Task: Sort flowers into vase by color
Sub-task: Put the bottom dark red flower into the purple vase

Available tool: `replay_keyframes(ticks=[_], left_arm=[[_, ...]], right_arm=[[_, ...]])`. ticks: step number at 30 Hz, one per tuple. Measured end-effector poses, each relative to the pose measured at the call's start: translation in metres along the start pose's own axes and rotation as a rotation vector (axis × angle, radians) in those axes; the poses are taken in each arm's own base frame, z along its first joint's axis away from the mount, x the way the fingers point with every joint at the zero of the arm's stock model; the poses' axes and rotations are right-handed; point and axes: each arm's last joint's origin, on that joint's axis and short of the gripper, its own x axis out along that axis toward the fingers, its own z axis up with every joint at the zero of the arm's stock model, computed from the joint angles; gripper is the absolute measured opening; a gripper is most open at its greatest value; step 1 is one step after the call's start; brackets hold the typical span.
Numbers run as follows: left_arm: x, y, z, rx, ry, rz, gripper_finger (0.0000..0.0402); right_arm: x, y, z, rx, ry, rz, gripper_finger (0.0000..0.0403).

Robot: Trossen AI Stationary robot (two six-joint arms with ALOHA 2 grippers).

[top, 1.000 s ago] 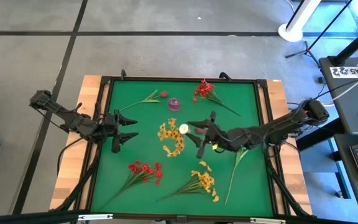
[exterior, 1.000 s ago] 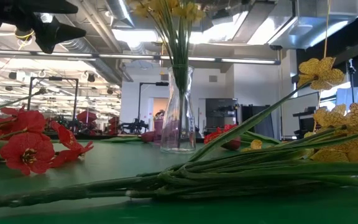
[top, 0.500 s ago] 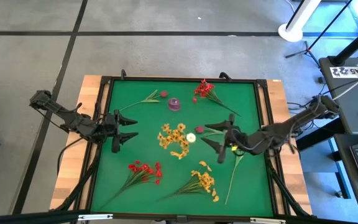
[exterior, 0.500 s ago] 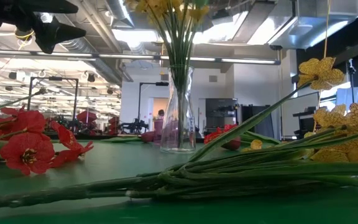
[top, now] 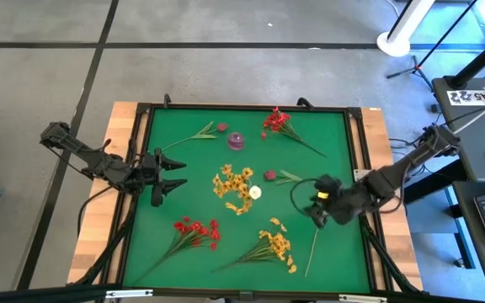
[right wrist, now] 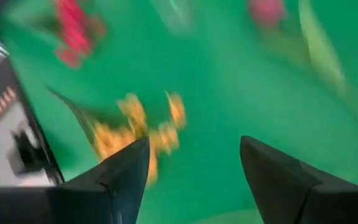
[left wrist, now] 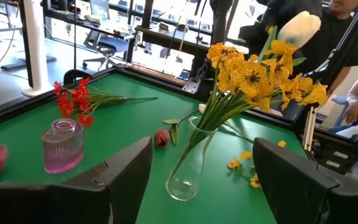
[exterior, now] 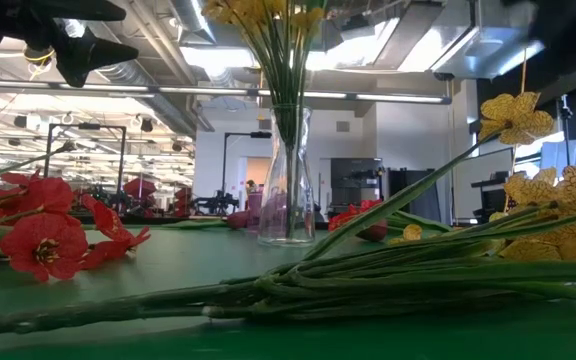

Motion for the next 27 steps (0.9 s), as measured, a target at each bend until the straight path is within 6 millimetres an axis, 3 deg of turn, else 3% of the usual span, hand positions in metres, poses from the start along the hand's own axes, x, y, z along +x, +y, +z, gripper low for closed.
replay_keyframes(ticks=[4, 12, 20, 27], left_arm=[[0.0, 0.0, 0.0, -0.001, 0.0, 0.0, 0.0272], [0.0, 0.0, 0.0, -0.022, 0.0, 0.0, 0.0272], [0.0, 0.0, 0.0, -0.028, 0.0, 0.0, 0.0272], [0.0, 0.0, 0.0, -0.028, -0.001, 0.0, 0.0272]], right_arm=[[0.01, -0.005, -0.021, 0.177, 0.181, -0.158, 0.025], [0.039, -0.009, -0.055, 0.343, 0.259, -0.467, 0.025], [0.083, -0.031, -0.074, 0.42, 0.314, -0.415, 0.025], [0.071, -0.032, -0.07, 0.428, 0.332, -0.334, 0.025]])
